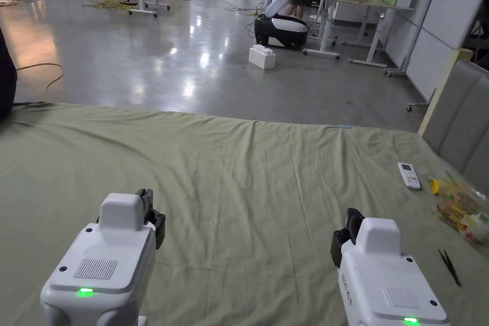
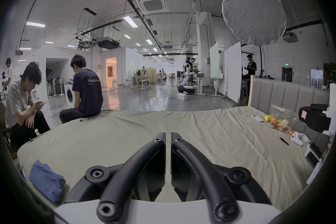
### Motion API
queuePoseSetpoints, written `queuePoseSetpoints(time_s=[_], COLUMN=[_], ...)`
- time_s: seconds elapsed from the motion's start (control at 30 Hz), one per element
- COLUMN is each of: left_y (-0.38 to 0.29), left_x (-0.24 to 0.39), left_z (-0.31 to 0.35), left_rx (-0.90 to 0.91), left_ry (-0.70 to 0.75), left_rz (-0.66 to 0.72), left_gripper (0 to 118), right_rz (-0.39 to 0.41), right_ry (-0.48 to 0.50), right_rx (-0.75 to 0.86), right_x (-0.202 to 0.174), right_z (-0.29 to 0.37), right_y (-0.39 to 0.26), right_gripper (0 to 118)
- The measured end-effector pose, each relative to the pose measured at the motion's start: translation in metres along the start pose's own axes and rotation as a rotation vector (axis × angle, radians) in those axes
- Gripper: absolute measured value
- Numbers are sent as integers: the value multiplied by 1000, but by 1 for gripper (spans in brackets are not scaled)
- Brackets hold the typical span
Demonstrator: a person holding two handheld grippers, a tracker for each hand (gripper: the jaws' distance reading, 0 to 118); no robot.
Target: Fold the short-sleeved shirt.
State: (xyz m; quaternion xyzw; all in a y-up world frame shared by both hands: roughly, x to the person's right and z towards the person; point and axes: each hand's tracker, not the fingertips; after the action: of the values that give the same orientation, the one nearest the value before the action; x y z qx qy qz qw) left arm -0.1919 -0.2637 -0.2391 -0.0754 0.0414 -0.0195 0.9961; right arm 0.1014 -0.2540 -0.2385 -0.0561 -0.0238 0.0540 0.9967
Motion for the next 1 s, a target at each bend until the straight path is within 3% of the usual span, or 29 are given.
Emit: queuePoseSetpoints(time_s=[0.63,0.67,0.7,0.73,0.77,0.8,0.87,1.0], left_y=[2,2,2,2,3,3,3,3], left_x=[0,-1,-1,-1,-1,-1,0,0], left_z=[-1,-1,-2,-2,-2,-2,-2,1], left_rx=[-11,-9,-10,-12,-12,-12,-7,16], left_ry=[9,10,11,11,10,6,11,38], left_rz=[-5,-6,-6,-7,-7,-6,-9,-24], left_gripper=[7,13,21,36,49,62,75,77], right_rz=[10,11,15,26,34,29,26,46], right_ry=[12,5,-3,-13,-19,-19,-23,-22], right_rx=[-17,-13,-5,-1,-3,-20,-15,14], right_x=[-3,-3,-4,-4,-5,-5,-4,-4], right_z=[-2,-2,-2,-2,-3,-5,-4,-2], right_y=[-6,-6,-7,-6,-6,-7,-9,-7], right_gripper=[2,10,26,59,80,94,102,102])
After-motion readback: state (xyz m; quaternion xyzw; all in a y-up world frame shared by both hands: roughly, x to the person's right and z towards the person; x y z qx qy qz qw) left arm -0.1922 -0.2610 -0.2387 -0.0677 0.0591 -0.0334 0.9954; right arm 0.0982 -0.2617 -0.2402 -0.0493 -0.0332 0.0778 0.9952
